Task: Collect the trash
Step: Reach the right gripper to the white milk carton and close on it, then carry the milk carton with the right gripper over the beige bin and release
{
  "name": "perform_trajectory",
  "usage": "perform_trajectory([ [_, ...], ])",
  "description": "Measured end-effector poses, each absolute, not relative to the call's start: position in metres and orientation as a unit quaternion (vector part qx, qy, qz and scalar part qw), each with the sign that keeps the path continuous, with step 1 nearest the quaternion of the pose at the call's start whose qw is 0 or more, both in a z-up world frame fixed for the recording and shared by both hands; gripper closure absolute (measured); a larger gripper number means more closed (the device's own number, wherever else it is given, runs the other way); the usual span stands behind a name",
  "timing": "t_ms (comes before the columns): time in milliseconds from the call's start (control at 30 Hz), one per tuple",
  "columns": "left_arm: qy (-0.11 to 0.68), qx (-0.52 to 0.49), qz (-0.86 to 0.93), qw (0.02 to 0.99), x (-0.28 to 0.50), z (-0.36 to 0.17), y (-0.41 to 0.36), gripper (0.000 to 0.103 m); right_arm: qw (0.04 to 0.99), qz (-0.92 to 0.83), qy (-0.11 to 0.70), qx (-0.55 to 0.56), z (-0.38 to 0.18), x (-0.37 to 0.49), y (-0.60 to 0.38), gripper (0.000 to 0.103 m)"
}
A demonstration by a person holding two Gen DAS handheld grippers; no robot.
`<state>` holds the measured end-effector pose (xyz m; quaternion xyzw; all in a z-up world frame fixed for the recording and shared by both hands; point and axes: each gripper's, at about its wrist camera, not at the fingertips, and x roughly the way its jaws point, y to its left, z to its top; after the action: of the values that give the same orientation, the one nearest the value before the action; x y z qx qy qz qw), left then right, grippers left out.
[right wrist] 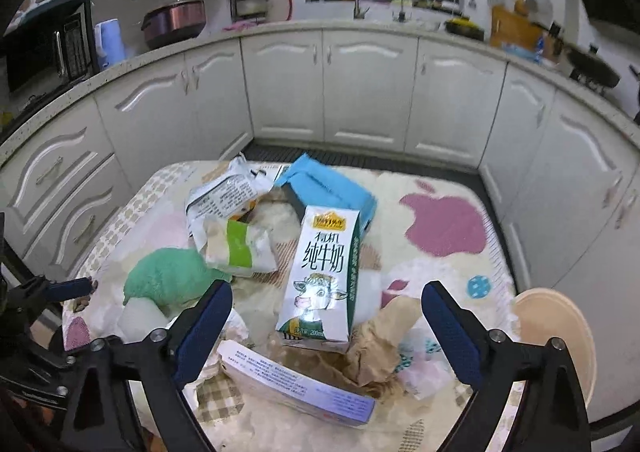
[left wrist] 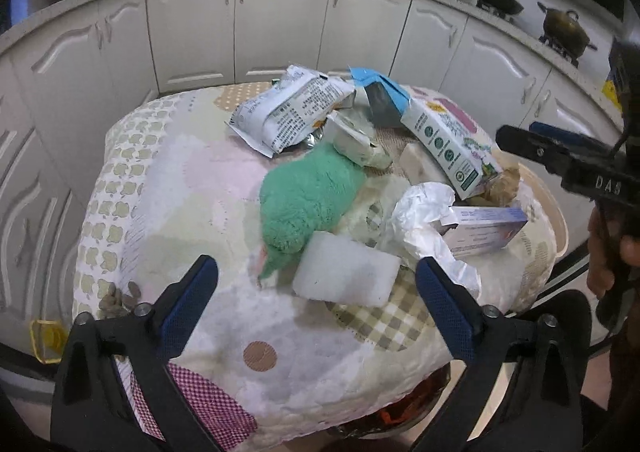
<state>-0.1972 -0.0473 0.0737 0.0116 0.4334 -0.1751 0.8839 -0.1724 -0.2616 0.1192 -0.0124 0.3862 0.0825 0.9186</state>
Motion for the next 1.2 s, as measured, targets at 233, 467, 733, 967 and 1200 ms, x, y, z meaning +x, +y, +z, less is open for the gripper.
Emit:
perform_trajectory([
  [233, 0.457, 0.049, -0.168, 0.872, -0.188, 0.06, -0.068, 0.023, 0.893, 0.108, 0.435, 0.033, 0.104, -0.14, -0.277, 0.021],
  [467, 0.479, 0.043, -0.174, 0.859, -0.176, 0.052, -0.069, 0.027, 0.872, 0.119, 0.473, 0.041, 0.089, -0.109, -0.269, 0.022],
  [733, 0.498, 0.03, -0.19, 0.845, -0.162, 0.05, -0.066, 0.048, 0.856, 0.111, 0.505, 0.019, 0.072, -0.088, -0.255, 0.029],
  [967, 0.51, 0.008, -0.204, 0.835, -0.163, 0.057, -0.055, 0.078, 0.856, 0.12, 0.503, 0.035, 0.071, -0.09, -0.26, 0.052],
  [1200, 0.508, 0.006, -0.22, 0.833, -0.175, 0.073, -0.049, 0.081, 0.867, 0.13, 0.48, 0.035, 0.092, -0.101, -0.261, 0.052],
])
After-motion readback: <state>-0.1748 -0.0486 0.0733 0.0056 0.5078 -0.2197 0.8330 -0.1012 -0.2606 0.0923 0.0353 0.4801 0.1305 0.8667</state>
